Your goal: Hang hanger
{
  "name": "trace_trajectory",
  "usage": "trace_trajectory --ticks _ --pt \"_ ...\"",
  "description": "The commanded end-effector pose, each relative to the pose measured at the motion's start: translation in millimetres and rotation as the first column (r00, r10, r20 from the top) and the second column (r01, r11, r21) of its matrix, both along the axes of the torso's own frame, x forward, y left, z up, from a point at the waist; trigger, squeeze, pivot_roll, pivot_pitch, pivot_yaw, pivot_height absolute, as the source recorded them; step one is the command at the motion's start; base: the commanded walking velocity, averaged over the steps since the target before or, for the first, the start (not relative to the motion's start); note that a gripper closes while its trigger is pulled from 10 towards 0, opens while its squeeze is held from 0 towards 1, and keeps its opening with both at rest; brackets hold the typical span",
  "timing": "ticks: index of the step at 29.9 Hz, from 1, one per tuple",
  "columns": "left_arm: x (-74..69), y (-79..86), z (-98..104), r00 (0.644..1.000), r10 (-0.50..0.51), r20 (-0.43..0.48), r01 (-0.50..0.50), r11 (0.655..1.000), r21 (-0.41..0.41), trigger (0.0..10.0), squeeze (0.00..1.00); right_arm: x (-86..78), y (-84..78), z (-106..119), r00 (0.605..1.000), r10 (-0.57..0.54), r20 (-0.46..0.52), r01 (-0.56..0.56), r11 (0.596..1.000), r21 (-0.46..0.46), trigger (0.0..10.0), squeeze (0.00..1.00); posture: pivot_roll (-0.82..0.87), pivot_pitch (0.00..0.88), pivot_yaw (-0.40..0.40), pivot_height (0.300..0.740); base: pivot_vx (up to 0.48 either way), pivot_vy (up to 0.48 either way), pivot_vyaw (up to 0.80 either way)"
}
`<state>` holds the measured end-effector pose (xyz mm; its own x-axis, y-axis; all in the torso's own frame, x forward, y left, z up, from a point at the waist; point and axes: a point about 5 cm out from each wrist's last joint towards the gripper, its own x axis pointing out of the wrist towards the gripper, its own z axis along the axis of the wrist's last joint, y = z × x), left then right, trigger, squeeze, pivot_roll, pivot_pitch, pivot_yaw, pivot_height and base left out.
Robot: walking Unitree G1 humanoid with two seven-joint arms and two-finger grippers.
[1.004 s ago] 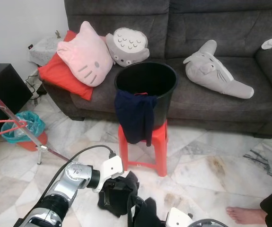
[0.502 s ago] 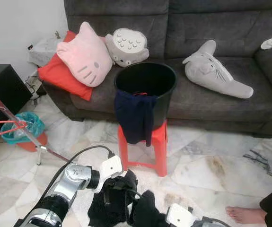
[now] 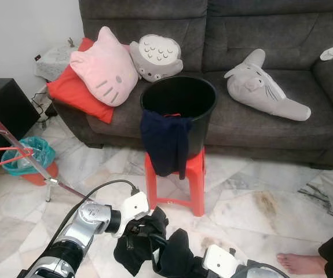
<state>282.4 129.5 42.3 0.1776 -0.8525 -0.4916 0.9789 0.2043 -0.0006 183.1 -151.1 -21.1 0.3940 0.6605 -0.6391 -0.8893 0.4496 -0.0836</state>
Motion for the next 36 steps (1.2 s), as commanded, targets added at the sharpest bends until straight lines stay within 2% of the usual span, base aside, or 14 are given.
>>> trace_trajectory --ticks 1,8,9,13,20,22,25,26,29,36 --pt "-0.6 5.6 -3.0 1.0 0.017 -0.005 -0.017 1.0 0.021 10.0 1.0 4.0 8.0 8.4 0.999 0.004 0.034 -0.005 1.0 0.026 10.0 0.0 -0.06 0.054 0.108 0.74 0.0 0.0 0.0" --pt "6.1 6.2 2.1 0.998 0.054 0.037 -0.054 0.998 0.013 10.0 1.0 1.8 2.6 8.1 1.0 -0.014 0.004 0.014 1.0 -0.026 10.0 0.0 -0.06 0.053 0.108 0.74 0.0 0.0 0.0" --pt "8.2 6.6 4.0 0.997 0.063 0.05 -0.064 0.998 0.01 10.0 1.0 -2.4 -3.6 4.2 0.999 -0.027 -0.027 0.025 0.997 -0.069 10.0 0.0 -0.06 0.053 0.107 0.74 0.0 0.0 0.0" --pt "9.6 7.8 5.3 0.996 0.071 0.059 -0.072 0.997 0.009 10.0 1.0 -12.1 -14.3 -6.0 0.995 -0.049 -0.09 0.037 0.99 -0.134 10.0 0.0 -0.06 0.053 0.108 0.74 0.0 0.0 0.0" --pt "11.3 8.9 5.9 0.994 0.083 0.071 -0.084 0.996 0.01 10.0 1.0 -25.0 -19.7 -14.8 0.985 -0.054 -0.167 0.029 0.988 -0.152 10.0 0.0 -0.06 0.056 0.108 0.74 0.0 0.0 0.0" --pt "15.7 7.7 8.7 0.987 0.115 0.114 -0.116 0.993 0.004 10.0 1.0 -31.9 -20.3 -18.5 0.975 -0.046 -0.217 0.011 0.988 -0.155 10.0 0.0 -0.06 0.056 0.108 0.74 0.0 0.0 0.0" --pt "21.1 6.8 12.2 0.974 0.157 0.165 -0.158 0.987 -0.008 10.0 1.0 -36.1 -20.4 -20.6 0.969 -0.042 -0.241 0.003 0.987 -0.162 10.0 0.0 -0.06 0.056 0.108 0.74 0.0 0.0 0.0" --pt "21.1 6.8 12.2 0.974 0.157 0.165 -0.158 0.987 -0.008 10.0 1.0 -36.1 -20.4 -20.6 0.969 -0.042 -0.241 0.003 0.987 -0.162 10.0 0.0 -0.06 0.056 0.108 0.74 0.0 0.0 0.0" --pt "29.2 5.5 18.9 0.94 0.208 0.27 -0.213 0.977 -0.011 10.0 1.0 -34.1 -21.1 -22.5 0.974 -0.075 -0.216 0.036 0.983 -0.178 10.0 0.0 -0.06 0.054 0.106 0.74 0.0 0.0 0.0" --pt "32.9 4.5 21.3 0.904 0.214 0.371 -0.236 0.972 0.014 10.0 1.0 -29.2 -21.2 -23.0 0.978 -0.09 -0.187 0.057 0.982 -0.178 10.0 0.0 -0.06 0.053 0.106 0.74 0.0 0.0 0.0"
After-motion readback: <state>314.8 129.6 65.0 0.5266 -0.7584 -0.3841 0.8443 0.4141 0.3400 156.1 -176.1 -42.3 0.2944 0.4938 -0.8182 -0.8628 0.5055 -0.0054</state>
